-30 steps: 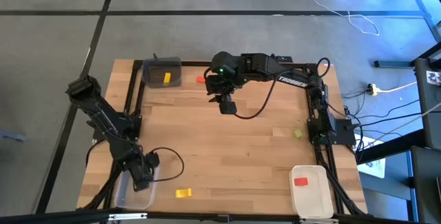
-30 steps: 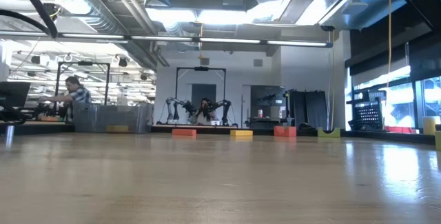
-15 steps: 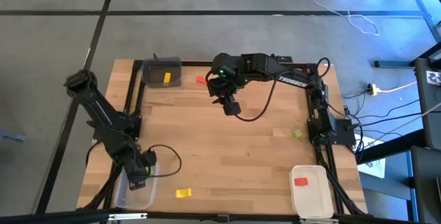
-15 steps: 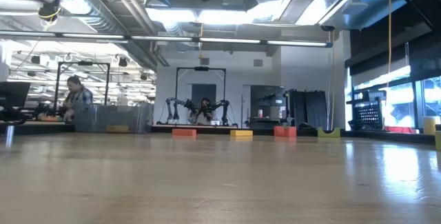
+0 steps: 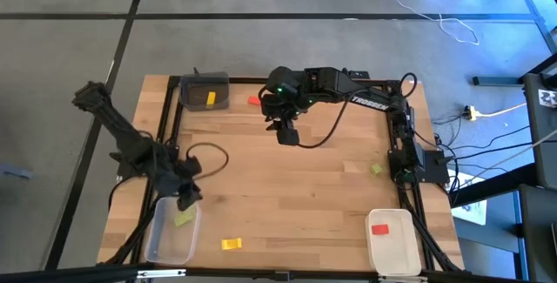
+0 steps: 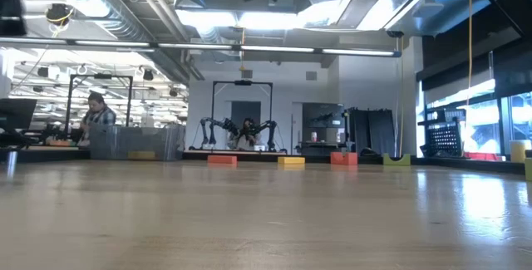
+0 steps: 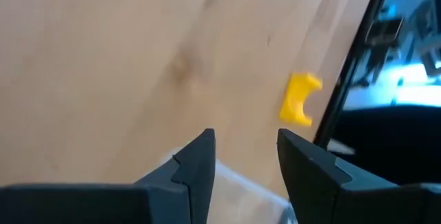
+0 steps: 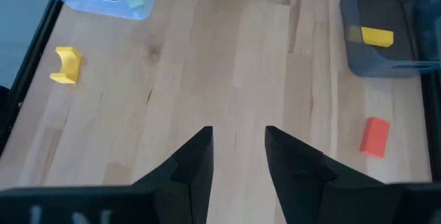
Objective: Sort & place blocks by color
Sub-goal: Put the right orange block into the white bin
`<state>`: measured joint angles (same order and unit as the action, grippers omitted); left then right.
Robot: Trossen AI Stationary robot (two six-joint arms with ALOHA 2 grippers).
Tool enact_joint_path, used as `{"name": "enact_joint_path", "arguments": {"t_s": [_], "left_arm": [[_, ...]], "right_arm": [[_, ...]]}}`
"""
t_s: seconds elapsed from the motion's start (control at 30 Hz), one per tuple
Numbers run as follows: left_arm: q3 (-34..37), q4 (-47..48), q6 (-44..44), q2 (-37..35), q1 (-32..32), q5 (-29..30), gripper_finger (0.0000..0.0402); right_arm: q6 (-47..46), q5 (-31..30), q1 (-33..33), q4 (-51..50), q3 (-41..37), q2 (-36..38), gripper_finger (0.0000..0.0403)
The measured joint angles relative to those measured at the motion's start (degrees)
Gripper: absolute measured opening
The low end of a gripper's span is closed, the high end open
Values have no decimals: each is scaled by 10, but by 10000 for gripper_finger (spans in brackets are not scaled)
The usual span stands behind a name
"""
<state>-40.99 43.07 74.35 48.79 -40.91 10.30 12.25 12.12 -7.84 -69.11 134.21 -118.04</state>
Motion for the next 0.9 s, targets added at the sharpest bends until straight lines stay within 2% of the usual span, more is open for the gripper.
{"name": "enact_joint_path", "arguments": {"t_s": [0.23,0.33,0.57,0.77,0.9], "left_arm": [[0,6,-118,-42,127,5,147],[-7,11,-192,-41,198,-9,147],[-62,15,-346,-33,360,-3,147],[-105,15,-478,-9,482,-24,147],[-110,19,-492,25,562,-72,147]], "right_arm": [[42,-2,-2,-50,0,0,134],[48,-27,-2,-57,0,0,134],[-47,-163,-9,-77,0,0,134],[-136,-174,-37,-97,-12,1,134],[-167,-167,-61,-102,-49,1,134]]}}
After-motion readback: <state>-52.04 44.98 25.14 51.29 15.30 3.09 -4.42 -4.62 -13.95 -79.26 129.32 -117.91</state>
